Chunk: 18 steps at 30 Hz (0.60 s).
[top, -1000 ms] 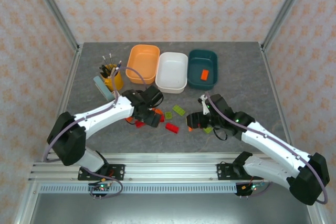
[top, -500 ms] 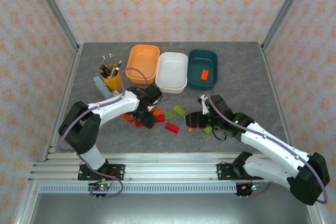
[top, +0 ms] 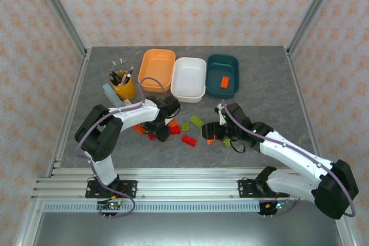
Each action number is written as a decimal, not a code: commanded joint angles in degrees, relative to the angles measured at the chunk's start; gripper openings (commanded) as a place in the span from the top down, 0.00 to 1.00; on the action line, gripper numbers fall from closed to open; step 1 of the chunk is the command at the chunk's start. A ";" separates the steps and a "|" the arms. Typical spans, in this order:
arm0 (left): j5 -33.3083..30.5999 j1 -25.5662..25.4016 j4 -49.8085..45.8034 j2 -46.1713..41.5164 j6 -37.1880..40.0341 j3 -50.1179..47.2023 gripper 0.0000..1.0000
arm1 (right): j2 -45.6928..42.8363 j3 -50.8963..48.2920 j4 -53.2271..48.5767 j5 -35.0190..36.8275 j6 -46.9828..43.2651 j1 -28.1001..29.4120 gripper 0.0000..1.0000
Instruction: Sort the legos into containers by color
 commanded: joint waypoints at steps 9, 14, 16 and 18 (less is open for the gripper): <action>-0.74 0.20 1.75 -1.50 -1.63 -2.29 0.71 | 1.60 2.19 1.02 1.46 0.63 0.34 0.28; -2.46 0.26 -3.71 -6.58 -4.99 0.76 0.71 | 1.26 6.37 -1.27 3.41 0.48 0.33 0.29; -3.11 0.66 -6.70 -8.99 -7.02 4.55 0.71 | 1.12 9.59 -1.43 4.84 0.55 0.33 0.30; -2.79 2.05 -9.24 -10.04 -8.74 10.03 0.71 | 2.03 13.28 -0.61 6.65 0.72 0.33 0.30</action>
